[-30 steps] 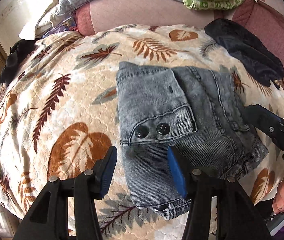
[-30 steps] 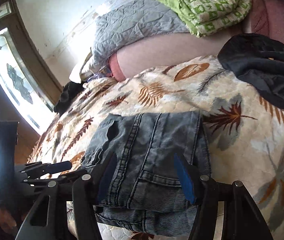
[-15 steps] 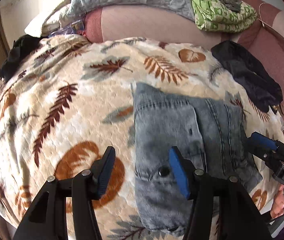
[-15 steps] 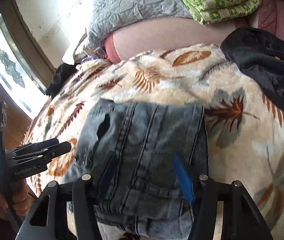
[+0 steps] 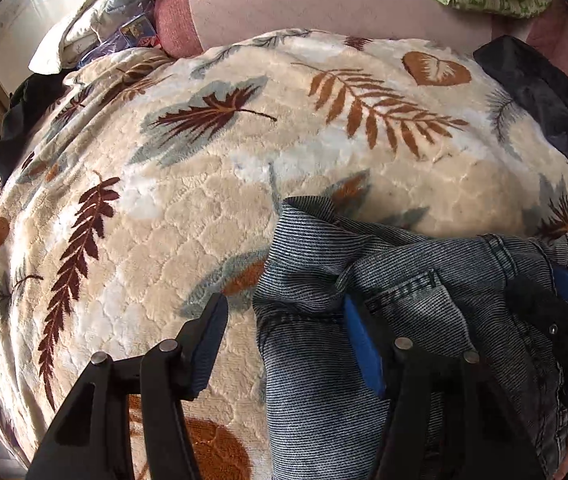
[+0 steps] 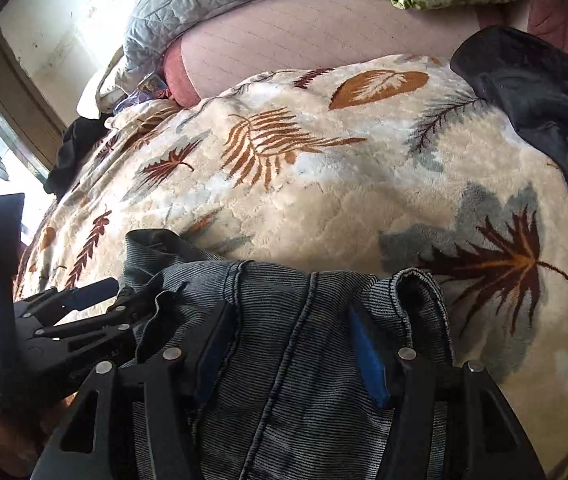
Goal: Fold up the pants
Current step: 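Lay the folded end onto the jeans and open the left gripper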
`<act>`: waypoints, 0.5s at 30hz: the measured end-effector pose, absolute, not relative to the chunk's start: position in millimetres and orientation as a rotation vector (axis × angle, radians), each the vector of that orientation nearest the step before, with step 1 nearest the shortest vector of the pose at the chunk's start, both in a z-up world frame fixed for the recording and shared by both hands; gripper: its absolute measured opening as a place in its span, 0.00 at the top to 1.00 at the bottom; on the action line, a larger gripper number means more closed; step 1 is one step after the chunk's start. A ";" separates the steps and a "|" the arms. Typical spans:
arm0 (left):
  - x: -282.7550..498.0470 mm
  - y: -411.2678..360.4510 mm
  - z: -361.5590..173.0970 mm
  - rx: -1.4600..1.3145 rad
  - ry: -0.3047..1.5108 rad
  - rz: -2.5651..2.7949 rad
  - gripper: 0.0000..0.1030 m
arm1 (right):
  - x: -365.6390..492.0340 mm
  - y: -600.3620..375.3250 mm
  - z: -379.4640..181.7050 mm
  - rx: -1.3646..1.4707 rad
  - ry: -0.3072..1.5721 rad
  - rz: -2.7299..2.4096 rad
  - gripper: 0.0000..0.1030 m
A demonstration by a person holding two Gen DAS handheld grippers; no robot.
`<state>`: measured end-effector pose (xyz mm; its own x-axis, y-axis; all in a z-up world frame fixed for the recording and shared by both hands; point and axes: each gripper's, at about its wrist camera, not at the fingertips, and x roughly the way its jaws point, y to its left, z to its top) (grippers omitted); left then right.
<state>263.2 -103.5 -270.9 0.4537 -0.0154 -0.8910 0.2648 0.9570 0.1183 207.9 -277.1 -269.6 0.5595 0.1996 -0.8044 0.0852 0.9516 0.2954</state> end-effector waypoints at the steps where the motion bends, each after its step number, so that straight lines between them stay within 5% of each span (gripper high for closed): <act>1: 261.5 -101.6 -267.3 0.248 1.088 -0.179 0.38 | 205.5 -276.2 -267.6 0.305 0.972 0.070 0.40; 15: 143.2 -35.1 -167.2 0.141 0.804 -0.141 0.29 | 108.3 -286.4 -190.2 0.298 0.682 0.119 0.39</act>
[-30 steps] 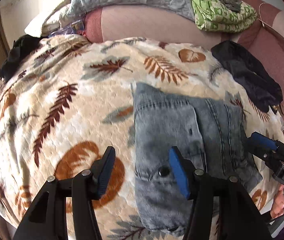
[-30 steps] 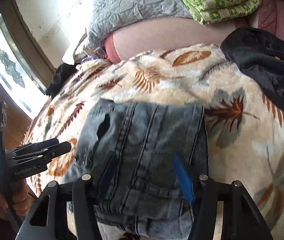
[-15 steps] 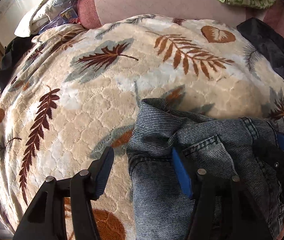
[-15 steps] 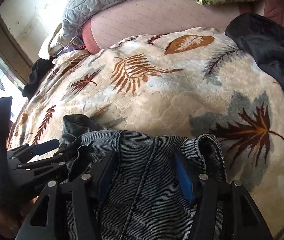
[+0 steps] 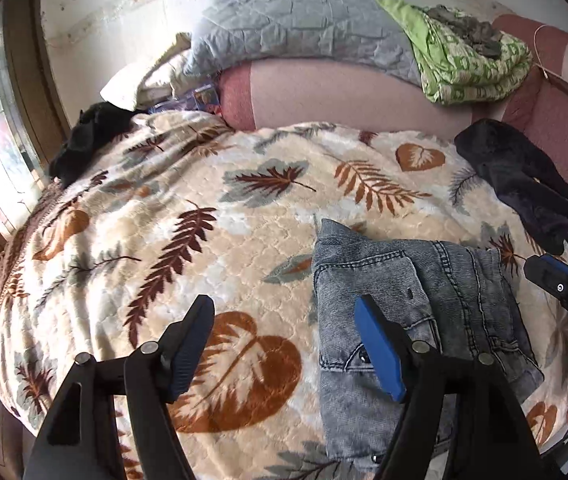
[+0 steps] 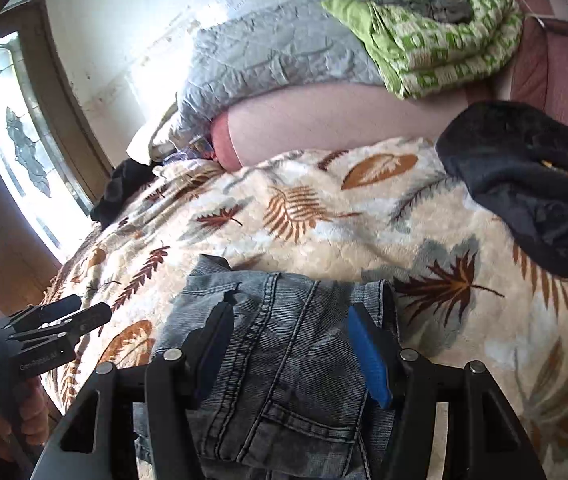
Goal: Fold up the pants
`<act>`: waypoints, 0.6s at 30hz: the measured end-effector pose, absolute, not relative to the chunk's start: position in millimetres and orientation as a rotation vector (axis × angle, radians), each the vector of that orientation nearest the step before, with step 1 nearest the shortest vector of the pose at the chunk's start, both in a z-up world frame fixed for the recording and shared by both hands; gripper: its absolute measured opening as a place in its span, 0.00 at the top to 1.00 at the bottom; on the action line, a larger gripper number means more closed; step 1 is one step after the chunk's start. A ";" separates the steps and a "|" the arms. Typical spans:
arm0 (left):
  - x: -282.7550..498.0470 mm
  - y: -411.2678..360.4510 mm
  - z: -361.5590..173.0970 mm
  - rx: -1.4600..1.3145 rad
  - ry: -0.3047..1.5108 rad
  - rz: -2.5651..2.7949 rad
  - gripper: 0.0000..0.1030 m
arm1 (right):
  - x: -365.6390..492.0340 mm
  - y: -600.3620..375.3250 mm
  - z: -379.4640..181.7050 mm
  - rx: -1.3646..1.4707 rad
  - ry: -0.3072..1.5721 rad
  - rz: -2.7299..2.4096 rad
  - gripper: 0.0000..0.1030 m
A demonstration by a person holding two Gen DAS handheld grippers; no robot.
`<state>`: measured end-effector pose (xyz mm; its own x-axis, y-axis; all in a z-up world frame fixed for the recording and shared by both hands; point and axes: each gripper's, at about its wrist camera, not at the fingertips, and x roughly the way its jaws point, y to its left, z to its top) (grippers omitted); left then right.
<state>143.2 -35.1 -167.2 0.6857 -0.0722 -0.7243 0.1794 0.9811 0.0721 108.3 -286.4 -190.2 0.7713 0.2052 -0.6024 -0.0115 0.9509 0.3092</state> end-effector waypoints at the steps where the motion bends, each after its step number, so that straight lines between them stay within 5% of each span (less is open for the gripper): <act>1: 134.5 -32.0 -159.9 0.140 0.785 -0.128 0.29 | 98.4 -285.5 -185.1 0.293 0.654 0.118 0.39; 18: 40.2 -20.0 -93.3 0.132 0.573 -0.102 0.20 | 18.5 -283.1 -165.6 0.357 0.541 0.113 0.37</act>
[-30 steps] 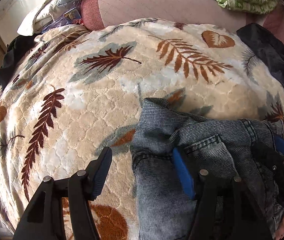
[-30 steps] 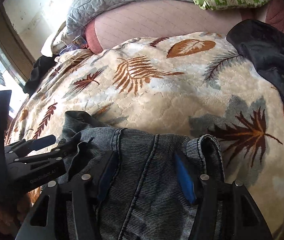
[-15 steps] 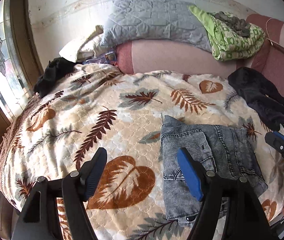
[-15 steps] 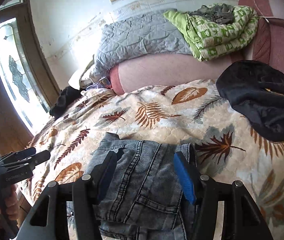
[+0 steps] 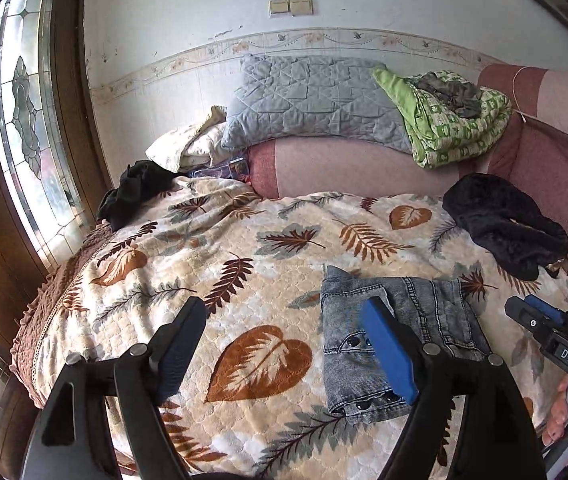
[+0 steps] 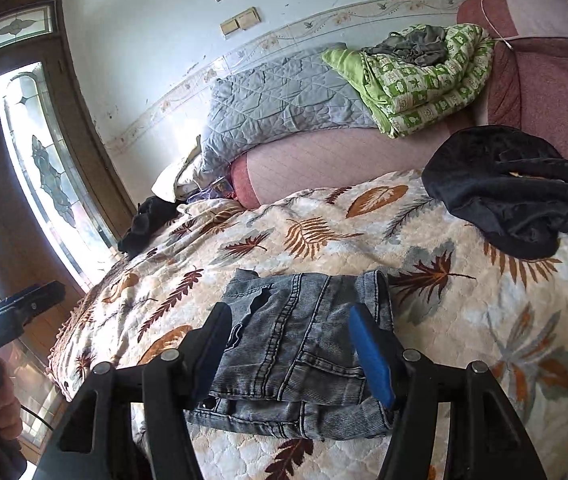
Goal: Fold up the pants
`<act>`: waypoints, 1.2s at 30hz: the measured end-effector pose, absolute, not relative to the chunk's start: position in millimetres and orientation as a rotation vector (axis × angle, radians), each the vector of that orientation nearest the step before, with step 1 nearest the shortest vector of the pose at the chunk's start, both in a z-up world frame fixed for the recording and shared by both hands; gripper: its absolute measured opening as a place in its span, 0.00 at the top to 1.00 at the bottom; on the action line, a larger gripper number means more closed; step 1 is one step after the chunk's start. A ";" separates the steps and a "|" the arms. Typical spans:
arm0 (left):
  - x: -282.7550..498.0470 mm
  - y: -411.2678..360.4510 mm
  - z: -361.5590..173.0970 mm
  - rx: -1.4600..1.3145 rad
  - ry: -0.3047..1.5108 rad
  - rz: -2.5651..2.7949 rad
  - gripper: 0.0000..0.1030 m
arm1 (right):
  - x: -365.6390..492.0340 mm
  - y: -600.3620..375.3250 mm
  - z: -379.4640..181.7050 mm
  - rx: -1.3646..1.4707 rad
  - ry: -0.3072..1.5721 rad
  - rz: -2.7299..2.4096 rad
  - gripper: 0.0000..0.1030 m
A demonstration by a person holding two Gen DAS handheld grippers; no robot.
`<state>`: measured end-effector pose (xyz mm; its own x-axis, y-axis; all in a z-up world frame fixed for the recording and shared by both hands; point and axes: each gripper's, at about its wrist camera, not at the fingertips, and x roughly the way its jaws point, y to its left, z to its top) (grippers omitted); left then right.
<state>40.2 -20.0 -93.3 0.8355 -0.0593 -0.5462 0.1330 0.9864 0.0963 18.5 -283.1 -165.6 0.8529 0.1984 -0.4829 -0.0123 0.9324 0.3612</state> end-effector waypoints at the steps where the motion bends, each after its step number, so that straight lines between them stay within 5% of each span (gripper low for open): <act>1: 39.3 -21.2 -92.7 0.135 0.571 -0.102 0.20 | 17.9 -284.6 -166.1 0.358 0.540 0.110 0.37; 36: 68.0 -48.8 -138.2 0.188 0.687 -0.104 0.19 | 20.8 -296.7 -169.0 0.371 0.540 0.103 0.36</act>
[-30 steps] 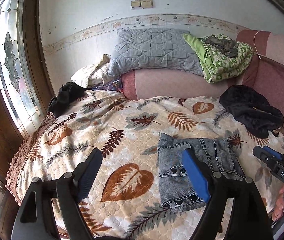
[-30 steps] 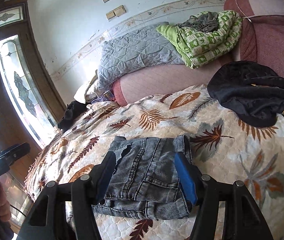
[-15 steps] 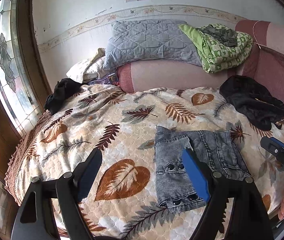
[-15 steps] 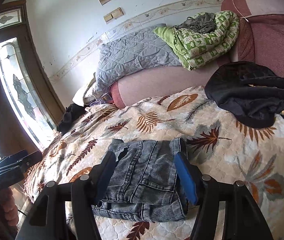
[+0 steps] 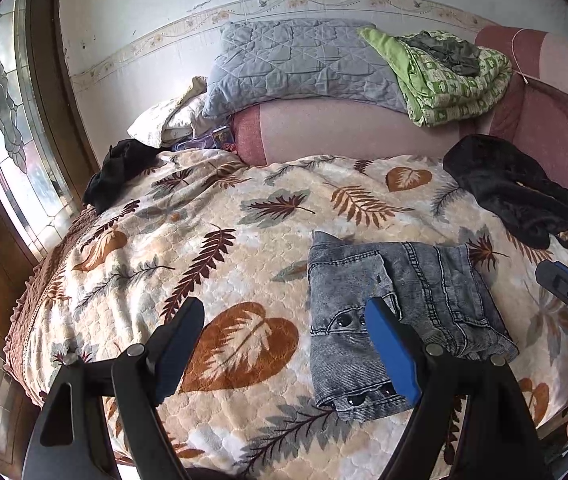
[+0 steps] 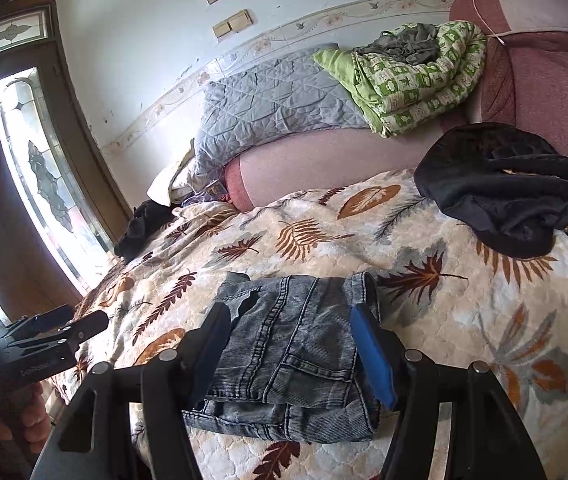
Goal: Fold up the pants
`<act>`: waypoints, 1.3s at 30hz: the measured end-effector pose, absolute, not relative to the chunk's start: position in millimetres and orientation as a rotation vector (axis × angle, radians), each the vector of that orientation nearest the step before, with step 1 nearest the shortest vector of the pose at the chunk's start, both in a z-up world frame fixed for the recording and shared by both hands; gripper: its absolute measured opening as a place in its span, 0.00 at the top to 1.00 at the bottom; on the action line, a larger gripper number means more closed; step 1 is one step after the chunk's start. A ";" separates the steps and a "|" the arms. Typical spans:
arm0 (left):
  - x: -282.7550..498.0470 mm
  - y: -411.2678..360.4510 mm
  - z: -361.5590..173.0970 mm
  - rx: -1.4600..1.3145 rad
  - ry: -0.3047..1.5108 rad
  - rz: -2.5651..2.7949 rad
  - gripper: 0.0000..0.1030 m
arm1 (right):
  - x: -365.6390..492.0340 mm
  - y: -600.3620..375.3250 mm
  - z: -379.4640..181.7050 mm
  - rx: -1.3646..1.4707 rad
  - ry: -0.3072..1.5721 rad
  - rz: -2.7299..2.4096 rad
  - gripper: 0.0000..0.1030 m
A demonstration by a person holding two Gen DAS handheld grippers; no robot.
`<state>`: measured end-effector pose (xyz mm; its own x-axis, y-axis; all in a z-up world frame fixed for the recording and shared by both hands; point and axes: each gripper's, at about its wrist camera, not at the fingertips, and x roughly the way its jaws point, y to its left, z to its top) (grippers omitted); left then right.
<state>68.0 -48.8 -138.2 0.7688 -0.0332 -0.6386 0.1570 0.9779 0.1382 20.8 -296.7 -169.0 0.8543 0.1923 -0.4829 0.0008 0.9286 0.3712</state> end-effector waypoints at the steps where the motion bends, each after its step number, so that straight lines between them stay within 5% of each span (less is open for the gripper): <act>1: 68.6 -49.0 -139.5 0.188 0.691 -0.104 0.19 | 20.9 -296.7 -169.1 0.369 0.541 0.103 0.36; 39: 78.2 -47.4 -164.8 0.210 0.757 -0.075 0.19 | 25.4 -289.7 -174.5 0.336 0.572 0.102 0.36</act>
